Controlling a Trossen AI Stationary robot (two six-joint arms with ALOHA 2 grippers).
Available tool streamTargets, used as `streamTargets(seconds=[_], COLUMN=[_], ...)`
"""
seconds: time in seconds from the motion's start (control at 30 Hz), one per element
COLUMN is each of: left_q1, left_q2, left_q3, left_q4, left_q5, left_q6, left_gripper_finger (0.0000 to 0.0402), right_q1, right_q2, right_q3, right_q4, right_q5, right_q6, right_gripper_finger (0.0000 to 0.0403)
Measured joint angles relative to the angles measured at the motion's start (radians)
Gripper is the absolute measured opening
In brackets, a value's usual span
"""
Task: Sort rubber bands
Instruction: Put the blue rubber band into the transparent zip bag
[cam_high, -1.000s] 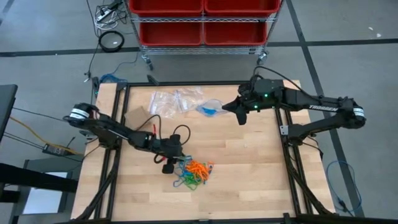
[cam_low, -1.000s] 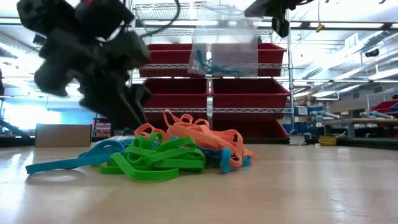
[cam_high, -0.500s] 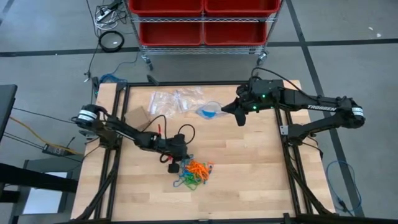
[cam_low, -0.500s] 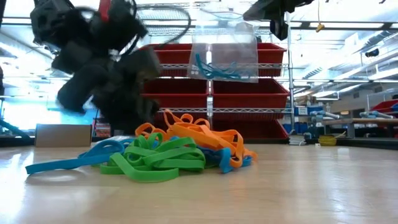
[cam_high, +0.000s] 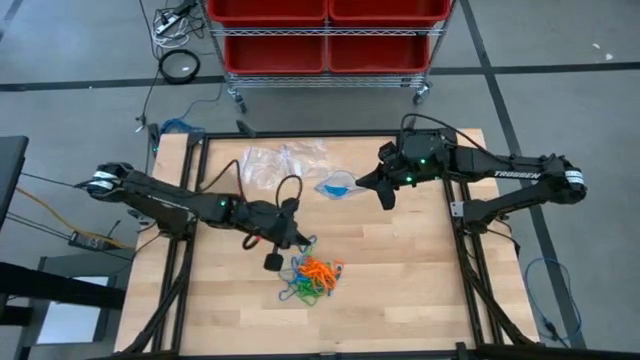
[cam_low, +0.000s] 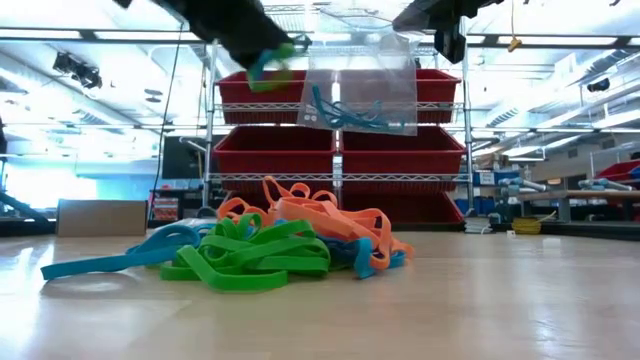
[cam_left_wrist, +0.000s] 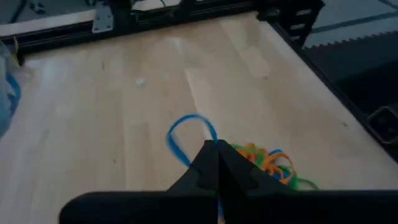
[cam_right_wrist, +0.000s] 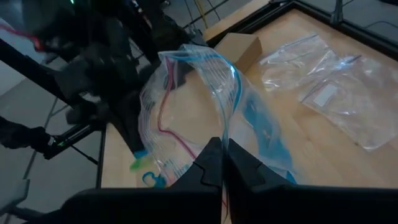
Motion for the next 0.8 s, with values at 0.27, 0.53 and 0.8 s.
streamTargets(seconds=[0.27,0.53,0.8], left_q1=[0.015,0.046,0.057], left_q2=[0.049,0.083,0.108], left_q3=[-0.044,-0.103,-0.108], left_q4=[-0.172,-0.112,-0.080], left_q5=[0.052,-0.045,-0.038], left_q6=[-0.092,-0.123,-0.144], left_gripper_finger=[0.0002,0.0004,0.0006], right_q1=[0.011,0.011,0.010], right_q2=[0.002,0.002,0.002], right_q3=[0.000,-0.001,-0.001], right_q4=[-0.001,0.000,-0.002], right_q5=[0.023,0.023,0.027], right_q6=[-0.006,-0.003,-0.003], right_gripper_finger=[0.0000,0.0000,0.0000])
